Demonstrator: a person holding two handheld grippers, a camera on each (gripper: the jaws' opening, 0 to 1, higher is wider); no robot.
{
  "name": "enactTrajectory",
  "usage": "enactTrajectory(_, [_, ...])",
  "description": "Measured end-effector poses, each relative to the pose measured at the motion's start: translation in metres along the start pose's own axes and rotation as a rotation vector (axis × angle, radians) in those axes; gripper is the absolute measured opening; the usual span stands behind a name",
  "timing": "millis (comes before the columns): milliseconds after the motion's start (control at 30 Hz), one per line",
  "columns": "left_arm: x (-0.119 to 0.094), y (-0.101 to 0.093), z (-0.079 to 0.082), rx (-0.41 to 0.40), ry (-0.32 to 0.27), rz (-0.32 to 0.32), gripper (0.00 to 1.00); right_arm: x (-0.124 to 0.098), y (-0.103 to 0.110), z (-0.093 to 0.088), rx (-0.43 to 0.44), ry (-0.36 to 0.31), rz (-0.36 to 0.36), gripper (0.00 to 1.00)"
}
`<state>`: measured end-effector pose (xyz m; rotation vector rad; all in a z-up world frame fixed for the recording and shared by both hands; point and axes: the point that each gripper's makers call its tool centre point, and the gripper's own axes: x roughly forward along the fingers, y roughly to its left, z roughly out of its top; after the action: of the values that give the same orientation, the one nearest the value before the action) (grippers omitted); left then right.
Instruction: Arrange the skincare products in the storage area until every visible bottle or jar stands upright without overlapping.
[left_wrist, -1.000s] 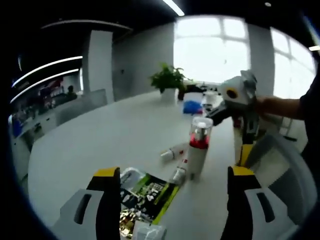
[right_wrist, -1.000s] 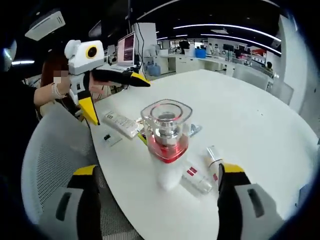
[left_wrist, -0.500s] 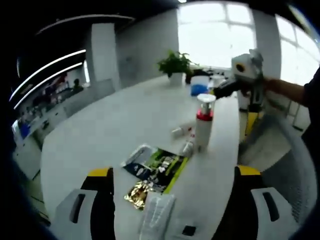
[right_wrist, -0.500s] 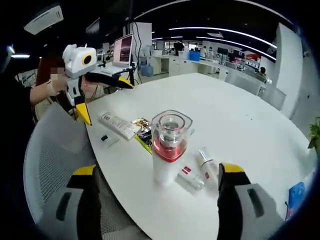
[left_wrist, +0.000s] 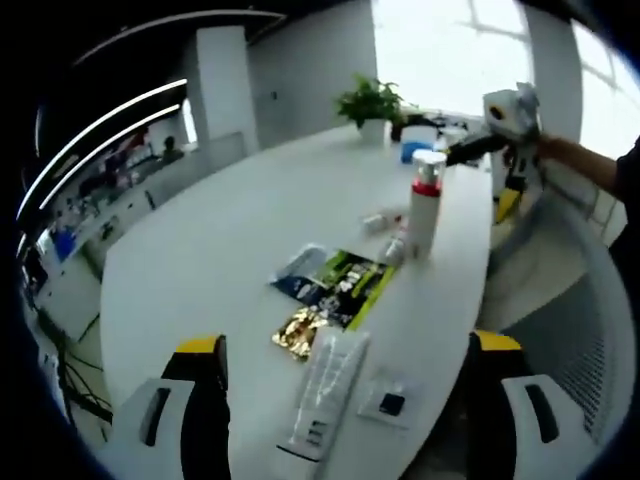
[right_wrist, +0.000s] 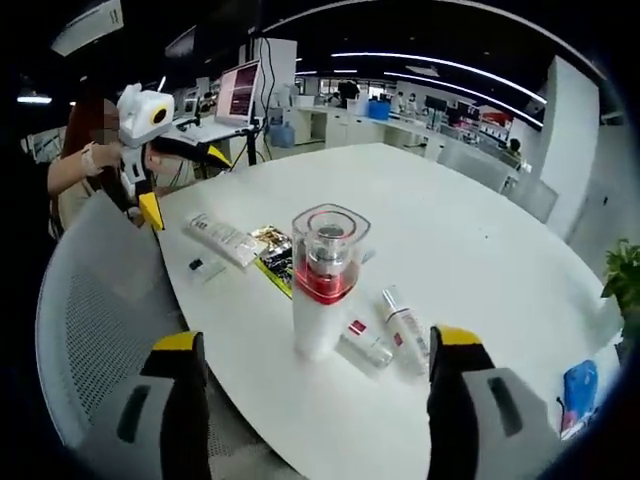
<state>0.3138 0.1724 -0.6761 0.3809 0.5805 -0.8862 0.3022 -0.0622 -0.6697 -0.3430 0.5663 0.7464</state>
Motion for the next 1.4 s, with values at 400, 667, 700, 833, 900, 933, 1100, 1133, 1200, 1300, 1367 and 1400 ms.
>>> enactTrajectory(400, [0.009,-0.001,-0.023,0.028,0.106,-0.034,0.97,0.0,0.003,-0.003,-0.011,-0.017,-0.009,0.72])
enactTrajectory(667, [0.017,0.006,-0.033,0.051,0.157,-0.057,0.91,0.0,0.002,-0.006,0.009,-0.014,-0.011,0.67])
enactTrajectory(700, [0.018,0.008,-0.033,0.053,0.158,-0.059,0.87,0.0,0.002,-0.007,0.012,-0.014,-0.01,0.66])
enactTrajectory(833, [0.022,0.012,-0.038,0.07,0.19,-0.062,0.79,0.001,-0.001,-0.008,0.024,-0.015,-0.015,0.65])
enactTrajectory(900, [0.025,0.012,-0.044,0.082,0.224,-0.075,0.74,0.002,0.0,-0.007,0.032,-0.016,-0.008,0.64])
enactTrajectory(933, [0.027,0.013,-0.046,0.088,0.234,-0.074,0.72,0.003,-0.001,-0.007,0.03,-0.016,-0.009,0.64])
enactTrajectory(1100, [0.035,0.014,-0.052,0.091,0.264,-0.102,0.65,0.005,-0.004,-0.008,0.03,-0.009,-0.016,0.62])
enactTrajectory(1133, [0.036,0.013,-0.054,0.084,0.273,-0.111,0.64,0.006,-0.004,-0.008,0.031,-0.008,-0.011,0.61])
enactTrajectory(1200, [0.039,0.014,-0.055,0.095,0.284,-0.118,0.58,0.006,-0.005,-0.009,0.03,-0.007,-0.014,0.6])
enactTrajectory(1300, [0.043,0.017,-0.057,0.109,0.298,-0.124,0.5,0.006,-0.005,-0.01,0.042,-0.007,-0.011,0.59])
enactTrajectory(1367, [0.047,0.018,-0.056,0.111,0.301,-0.13,0.49,0.007,-0.005,-0.012,0.039,-0.003,-0.008,0.59])
enactTrajectory(1400, [0.048,0.018,-0.057,0.11,0.305,-0.131,0.48,0.007,-0.005,-0.012,0.038,-0.002,-0.008,0.59])
